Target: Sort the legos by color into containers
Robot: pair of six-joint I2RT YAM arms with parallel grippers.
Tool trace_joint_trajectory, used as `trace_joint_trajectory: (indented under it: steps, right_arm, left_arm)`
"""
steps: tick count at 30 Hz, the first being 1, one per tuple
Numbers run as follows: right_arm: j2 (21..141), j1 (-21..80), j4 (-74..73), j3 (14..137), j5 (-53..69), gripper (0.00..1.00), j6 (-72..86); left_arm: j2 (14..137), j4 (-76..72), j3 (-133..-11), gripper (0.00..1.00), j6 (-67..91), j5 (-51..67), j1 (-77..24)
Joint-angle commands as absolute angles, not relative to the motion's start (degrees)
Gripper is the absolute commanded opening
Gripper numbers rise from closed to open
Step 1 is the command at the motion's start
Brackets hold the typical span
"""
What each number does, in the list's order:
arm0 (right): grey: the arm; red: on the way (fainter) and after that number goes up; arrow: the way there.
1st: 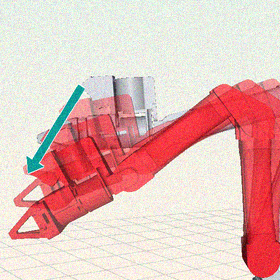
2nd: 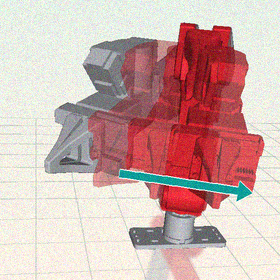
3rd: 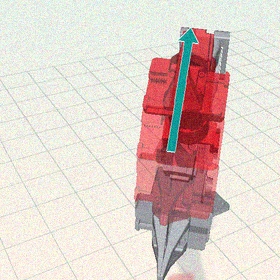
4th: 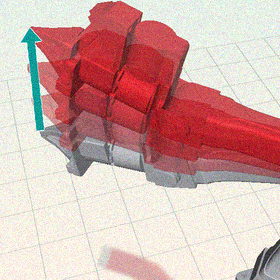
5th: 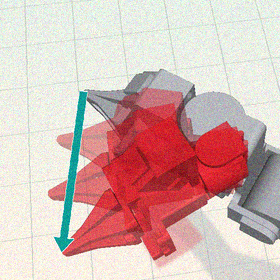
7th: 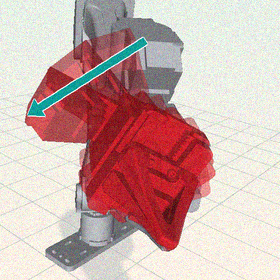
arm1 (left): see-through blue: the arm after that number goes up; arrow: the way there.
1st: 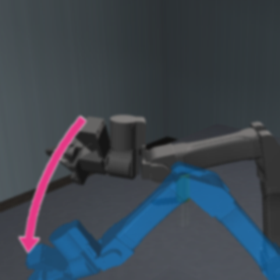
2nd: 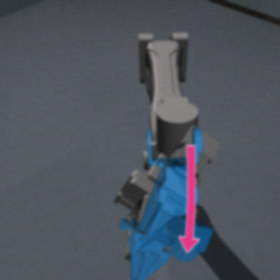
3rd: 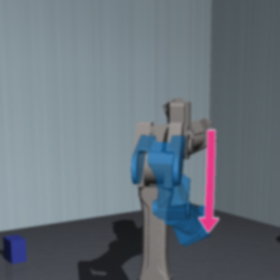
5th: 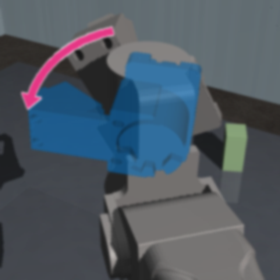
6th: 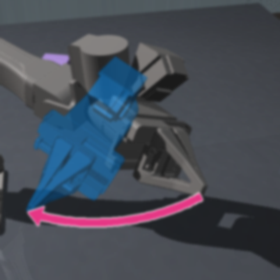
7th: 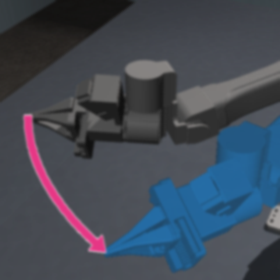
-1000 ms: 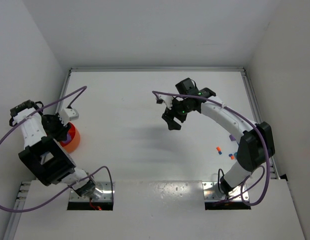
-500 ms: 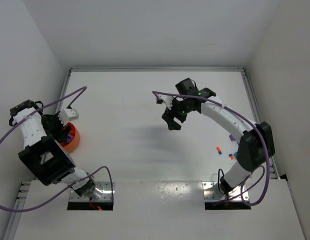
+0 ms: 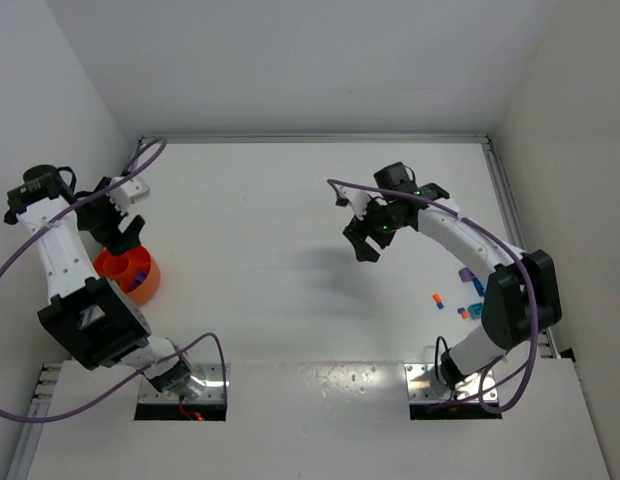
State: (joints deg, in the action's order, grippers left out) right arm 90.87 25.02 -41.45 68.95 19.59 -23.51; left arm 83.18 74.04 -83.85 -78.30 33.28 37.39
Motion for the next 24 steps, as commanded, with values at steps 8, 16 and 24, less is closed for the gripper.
trace_joint_trajectory:
  steps: [8, 16, 24]
  right_arm:
    - [81.2, 10.7, -45.5, 62.5, 11.8, 0.75, -24.9]
    - [76.4, -2.3, -46.2, 55.9, 6.0, 0.74, -38.0]
    - [85.5, -16.2, -51.0, 61.6, 10.6, 0.74, -81.7]
  left_arm:
    - [92.4, 67.3, -89.3, 0.91, -50.0, 47.8, 14.7]
    - [89.6, 48.6, -81.4, 0.93, -38.0, 46.1, -1.6]
    - [100.0, 52.6, -84.4, 0.94, -44.1, 50.9, -5.4]
